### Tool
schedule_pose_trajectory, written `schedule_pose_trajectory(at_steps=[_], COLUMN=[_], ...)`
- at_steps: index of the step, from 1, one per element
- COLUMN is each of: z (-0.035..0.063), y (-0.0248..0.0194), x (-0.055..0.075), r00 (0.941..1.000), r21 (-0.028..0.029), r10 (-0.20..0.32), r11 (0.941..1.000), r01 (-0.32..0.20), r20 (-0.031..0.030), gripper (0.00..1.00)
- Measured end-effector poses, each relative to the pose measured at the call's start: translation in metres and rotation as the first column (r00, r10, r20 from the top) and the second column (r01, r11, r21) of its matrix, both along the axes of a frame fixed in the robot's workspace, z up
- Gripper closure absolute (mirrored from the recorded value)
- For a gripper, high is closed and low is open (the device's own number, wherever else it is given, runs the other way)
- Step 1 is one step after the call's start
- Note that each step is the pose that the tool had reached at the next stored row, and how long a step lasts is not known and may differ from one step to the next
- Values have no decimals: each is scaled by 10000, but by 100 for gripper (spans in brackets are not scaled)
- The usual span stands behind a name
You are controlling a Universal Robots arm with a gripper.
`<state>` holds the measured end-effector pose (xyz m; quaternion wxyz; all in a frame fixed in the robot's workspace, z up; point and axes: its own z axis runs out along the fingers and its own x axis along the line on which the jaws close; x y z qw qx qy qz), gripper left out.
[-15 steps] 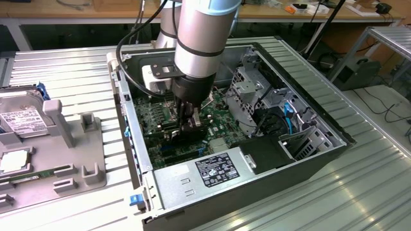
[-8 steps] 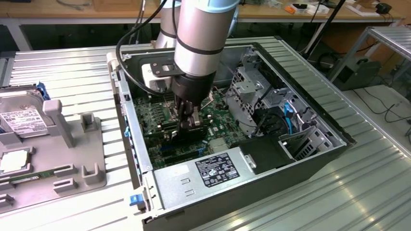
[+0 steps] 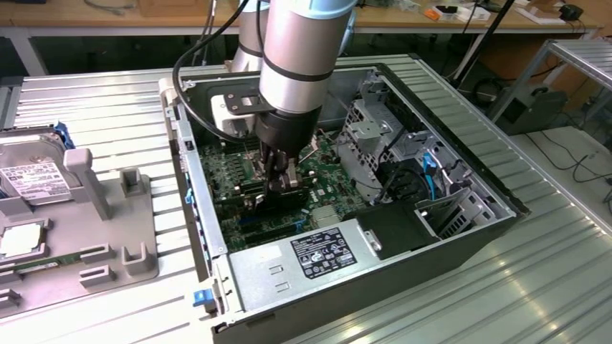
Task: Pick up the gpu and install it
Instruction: 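Press down on the gpu until it lock into place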
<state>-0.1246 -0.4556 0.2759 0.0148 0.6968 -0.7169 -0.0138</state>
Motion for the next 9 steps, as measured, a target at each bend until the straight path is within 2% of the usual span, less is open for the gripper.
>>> schedule_pose_trajectory(at_steps=[9], z=[0], y=[0], x=[0], r00=[10000], r21=[1], r10=[0], r11=[10000], r01=[0], r20=[0], gripper=[90])
